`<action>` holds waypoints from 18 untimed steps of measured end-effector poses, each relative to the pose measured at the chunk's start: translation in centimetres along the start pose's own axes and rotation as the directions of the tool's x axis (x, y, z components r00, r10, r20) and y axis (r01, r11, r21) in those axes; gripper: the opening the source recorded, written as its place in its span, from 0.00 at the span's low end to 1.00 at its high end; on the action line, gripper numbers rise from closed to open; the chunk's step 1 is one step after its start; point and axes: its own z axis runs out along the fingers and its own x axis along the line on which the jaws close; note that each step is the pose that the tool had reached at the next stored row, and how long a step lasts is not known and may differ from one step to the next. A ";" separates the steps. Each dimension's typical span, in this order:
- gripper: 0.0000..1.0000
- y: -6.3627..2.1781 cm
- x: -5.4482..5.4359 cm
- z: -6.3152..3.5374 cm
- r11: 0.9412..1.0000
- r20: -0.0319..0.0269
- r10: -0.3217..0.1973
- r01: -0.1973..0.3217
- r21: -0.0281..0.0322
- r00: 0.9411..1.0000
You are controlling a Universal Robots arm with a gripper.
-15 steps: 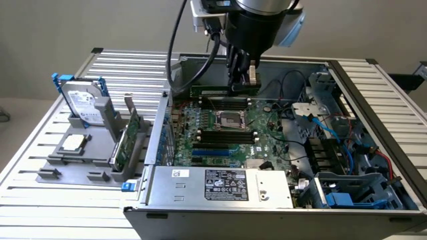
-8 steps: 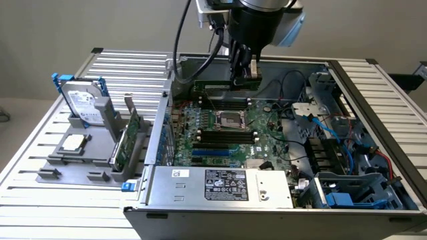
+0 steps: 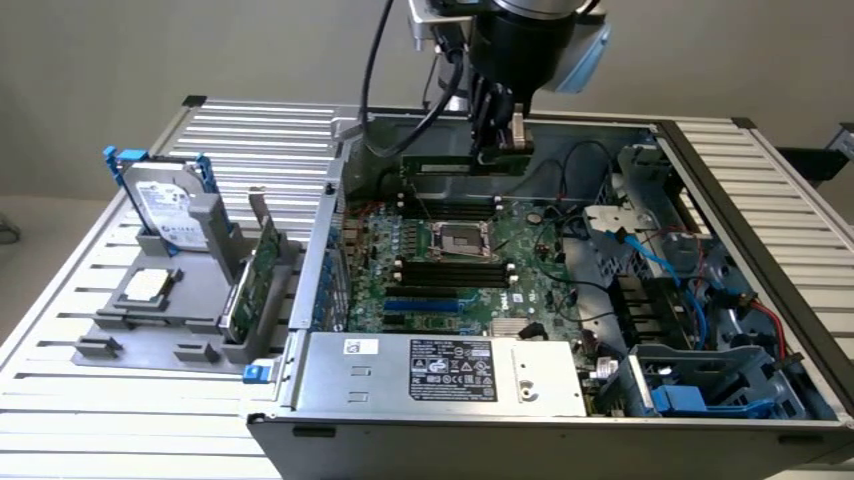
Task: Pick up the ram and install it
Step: 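Pick up the ram and move it above insertion slot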
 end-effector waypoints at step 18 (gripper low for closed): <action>0.14 -0.09 -1.1 1.47 0.996 -0.076 0.071 -0.067 0.059 0.995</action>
